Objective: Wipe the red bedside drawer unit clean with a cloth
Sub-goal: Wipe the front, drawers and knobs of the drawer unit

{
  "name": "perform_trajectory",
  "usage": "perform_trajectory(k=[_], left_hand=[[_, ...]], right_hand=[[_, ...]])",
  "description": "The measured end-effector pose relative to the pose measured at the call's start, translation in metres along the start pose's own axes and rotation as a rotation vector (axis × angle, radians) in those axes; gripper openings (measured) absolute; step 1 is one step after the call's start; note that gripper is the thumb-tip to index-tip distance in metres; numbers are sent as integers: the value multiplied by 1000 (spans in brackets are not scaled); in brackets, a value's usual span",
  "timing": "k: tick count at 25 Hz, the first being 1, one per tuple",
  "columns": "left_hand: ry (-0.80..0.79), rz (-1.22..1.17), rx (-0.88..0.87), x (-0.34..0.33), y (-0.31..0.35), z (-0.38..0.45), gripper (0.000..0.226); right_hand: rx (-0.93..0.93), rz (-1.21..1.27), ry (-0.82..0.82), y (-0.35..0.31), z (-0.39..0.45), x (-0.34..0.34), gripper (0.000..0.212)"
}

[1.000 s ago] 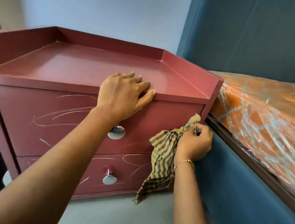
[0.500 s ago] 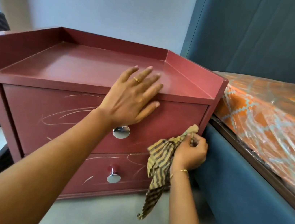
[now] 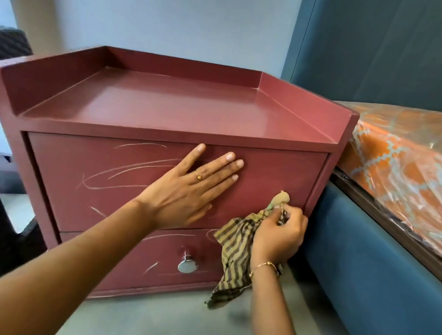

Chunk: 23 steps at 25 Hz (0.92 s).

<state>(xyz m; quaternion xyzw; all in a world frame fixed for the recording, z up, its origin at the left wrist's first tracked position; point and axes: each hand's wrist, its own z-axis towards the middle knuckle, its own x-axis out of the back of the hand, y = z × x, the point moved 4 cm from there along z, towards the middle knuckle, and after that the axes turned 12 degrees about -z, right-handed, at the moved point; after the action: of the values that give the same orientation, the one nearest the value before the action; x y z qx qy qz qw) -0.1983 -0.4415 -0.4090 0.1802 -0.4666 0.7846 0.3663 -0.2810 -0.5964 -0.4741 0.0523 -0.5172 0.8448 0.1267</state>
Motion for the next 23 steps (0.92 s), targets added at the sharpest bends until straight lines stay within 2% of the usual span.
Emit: perform_trajectory(k=[1, 2, 5, 7, 8, 11, 12, 14, 17, 19, 20, 22, 23], left_hand=[[4, 2, 4, 0, 1, 0, 60], [9, 3, 8, 0, 1, 0, 62], [30, -19, -1, 1, 1, 0, 63], [33, -33, -11, 3, 1, 2, 63], [32, -37, -8, 3, 0, 2, 64], [7, -22, 25, 5, 0, 0, 65], [-4, -20, 34, 5, 1, -1, 66], [-18, -37, 68, 2, 3, -1, 66], [-6, -88, 100, 0, 2, 1, 66], [14, -143, 86, 3, 2, 2, 64], [28, -201, 52, 6, 5, 2, 61], [39, -391, -31, 17, 18, 6, 54], [17, -530, -19, 22, 25, 12, 56]], right_hand=[[6, -10, 12, -7, -9, 0, 5], [90, 6, -6, -16, -26, -2, 7], [385, 54, -213, -27, -96, -7, 13], [479, 29, -277, -21, -101, -9, 15], [441, 21, -249, -15, -86, -11, 14], [74, 34, -73, -2, -33, -5, 6], [9, 32, -45, -2, -30, -3, 6], [87, 50, -73, -16, -46, -3, 10], [295, 72, -294, -32, -91, -7, 11], [286, 87, -377, -29, -88, -5, 9], [198, 120, -348, -25, -72, -1, 8], [-138, 226, -247, -19, -28, 10, 4], [-297, 277, -246, -19, -4, 14, 6]])
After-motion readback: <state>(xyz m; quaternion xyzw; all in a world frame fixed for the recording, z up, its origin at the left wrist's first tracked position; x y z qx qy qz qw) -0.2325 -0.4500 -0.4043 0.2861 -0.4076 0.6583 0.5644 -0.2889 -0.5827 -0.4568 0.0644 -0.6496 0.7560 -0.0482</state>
